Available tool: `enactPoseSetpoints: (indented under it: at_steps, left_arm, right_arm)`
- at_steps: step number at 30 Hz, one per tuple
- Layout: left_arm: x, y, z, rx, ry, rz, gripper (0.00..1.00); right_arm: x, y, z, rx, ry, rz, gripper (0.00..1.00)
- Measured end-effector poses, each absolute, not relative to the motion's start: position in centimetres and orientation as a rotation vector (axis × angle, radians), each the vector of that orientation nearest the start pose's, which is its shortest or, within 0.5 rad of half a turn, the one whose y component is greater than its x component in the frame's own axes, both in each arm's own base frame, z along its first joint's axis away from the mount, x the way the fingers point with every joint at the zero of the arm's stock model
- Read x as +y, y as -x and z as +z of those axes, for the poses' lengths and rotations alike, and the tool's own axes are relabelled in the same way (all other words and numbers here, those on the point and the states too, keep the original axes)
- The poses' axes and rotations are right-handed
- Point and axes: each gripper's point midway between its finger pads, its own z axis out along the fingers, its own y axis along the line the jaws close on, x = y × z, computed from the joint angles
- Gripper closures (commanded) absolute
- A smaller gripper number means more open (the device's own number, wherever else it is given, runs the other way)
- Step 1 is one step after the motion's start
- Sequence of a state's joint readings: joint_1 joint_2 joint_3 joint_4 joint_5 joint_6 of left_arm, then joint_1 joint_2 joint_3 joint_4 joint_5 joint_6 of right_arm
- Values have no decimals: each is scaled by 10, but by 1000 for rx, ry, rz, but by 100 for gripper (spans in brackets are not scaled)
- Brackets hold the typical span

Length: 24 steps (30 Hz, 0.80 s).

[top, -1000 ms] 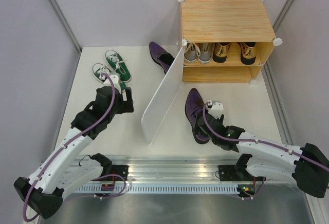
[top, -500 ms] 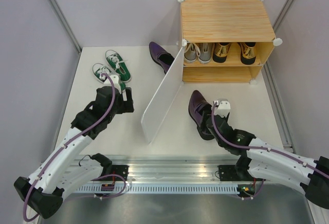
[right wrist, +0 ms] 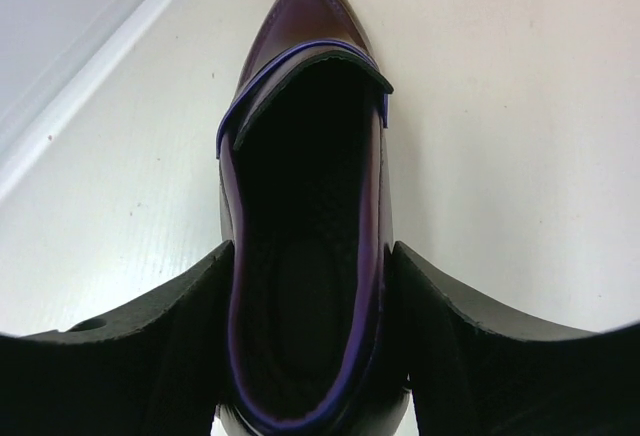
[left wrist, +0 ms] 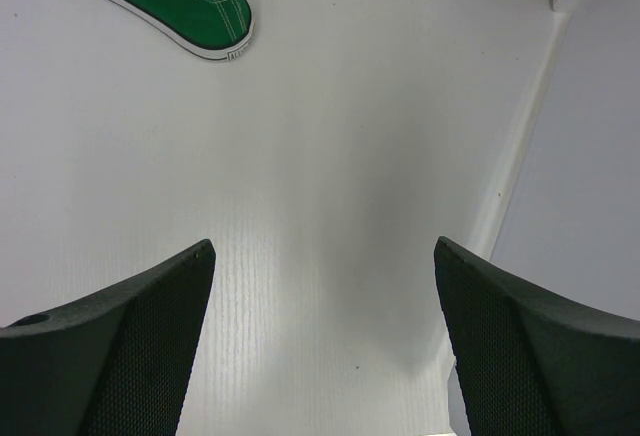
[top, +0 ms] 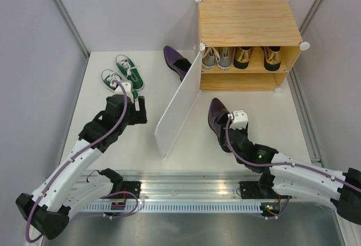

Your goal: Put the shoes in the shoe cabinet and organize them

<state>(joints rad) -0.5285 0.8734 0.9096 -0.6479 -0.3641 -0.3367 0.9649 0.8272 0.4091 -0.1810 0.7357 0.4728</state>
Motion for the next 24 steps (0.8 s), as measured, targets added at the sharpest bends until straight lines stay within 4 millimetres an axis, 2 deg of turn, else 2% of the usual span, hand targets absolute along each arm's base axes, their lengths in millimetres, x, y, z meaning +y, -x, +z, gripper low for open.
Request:
enactPoseSetpoints:
  at_steps: [4,9,10,12,13,15,16,19,22,24]
  left_arm:
    - [-93,-258,213,2140,-3,-107,8]
    - [-93,-258,213,2139,-4,-107,8]
    - [-93,-258,213,2140,-4,-107,8]
    - [-93,-258,213,2140,-4,-106,8]
    - [-93,-258,213,2140,-4,-107,8]
    - [-93,-258,213,2140,-4,-106,8]
    - [-93,-258,213,2140,-4,-107,8]
    - [-93,-258,213,2140,-5,-107,8]
    - [-93,-258,213,2140,-5,-109,8]
    - [-94,-258,213,2141,-6,-110,8]
  right_arm:
    - [151,-223,105,1996,165,44,99]
    - [157,-220,110,1968,222,7,99]
    - [158,-220,111,1967,223,9,96]
    - [159,-221,113,1968,213,12,83]
    - [160,-221,113,1973,202,17,71]
    - [160,-219,112,1987,181,29,52]
    - [161,-219,113,1993,174,35,38]
    - [164,-217,115,2025,151,61,22]
    - [173,-216,116,2067,138,110,11]
    - [176,-217,114,2090,130,128,9]
